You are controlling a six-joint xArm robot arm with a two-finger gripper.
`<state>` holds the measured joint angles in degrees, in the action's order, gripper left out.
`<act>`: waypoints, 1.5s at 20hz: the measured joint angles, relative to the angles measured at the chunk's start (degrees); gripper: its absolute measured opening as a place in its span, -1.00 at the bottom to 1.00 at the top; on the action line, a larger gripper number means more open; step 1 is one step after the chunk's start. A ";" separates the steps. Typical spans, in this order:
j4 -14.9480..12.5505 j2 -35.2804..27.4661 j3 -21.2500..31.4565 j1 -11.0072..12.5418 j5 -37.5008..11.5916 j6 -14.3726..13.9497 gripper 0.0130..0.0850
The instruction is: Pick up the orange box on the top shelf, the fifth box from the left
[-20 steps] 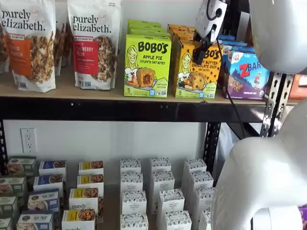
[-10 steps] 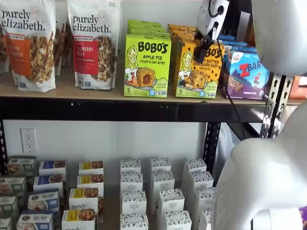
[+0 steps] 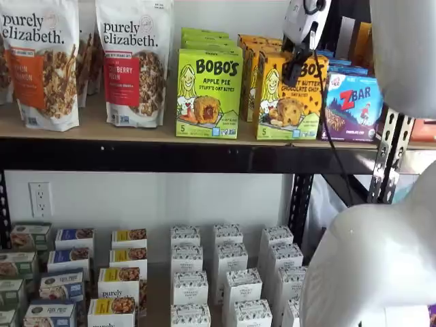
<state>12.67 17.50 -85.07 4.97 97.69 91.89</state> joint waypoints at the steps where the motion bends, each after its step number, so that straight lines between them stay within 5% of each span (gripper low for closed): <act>1: -0.18 0.68 0.37 0.00 0.64 -0.04 -0.56; 9: -2.10 8.56 6.60 -0.66 3.37 -0.55 -0.56; 30: -1.13 28.12 22.47 0.40 8.23 -0.51 -0.56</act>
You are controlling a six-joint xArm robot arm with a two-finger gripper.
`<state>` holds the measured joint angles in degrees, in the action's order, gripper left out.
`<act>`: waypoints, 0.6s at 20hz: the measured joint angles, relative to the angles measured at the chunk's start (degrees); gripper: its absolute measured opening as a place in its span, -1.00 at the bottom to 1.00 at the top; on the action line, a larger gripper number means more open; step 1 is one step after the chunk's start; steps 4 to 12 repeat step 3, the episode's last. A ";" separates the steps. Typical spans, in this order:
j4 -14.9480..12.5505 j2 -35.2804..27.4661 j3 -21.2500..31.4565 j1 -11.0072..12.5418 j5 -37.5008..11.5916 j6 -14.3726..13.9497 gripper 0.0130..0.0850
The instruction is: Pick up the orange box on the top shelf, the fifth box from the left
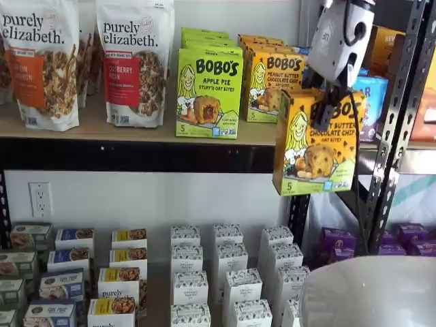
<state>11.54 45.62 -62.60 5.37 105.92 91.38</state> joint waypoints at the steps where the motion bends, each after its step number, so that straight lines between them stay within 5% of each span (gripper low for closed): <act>1: 0.10 0.72 0.52 0.21 0.20 0.13 -0.56; 12: 0.38 2.02 1.45 0.76 0.61 0.51 -0.56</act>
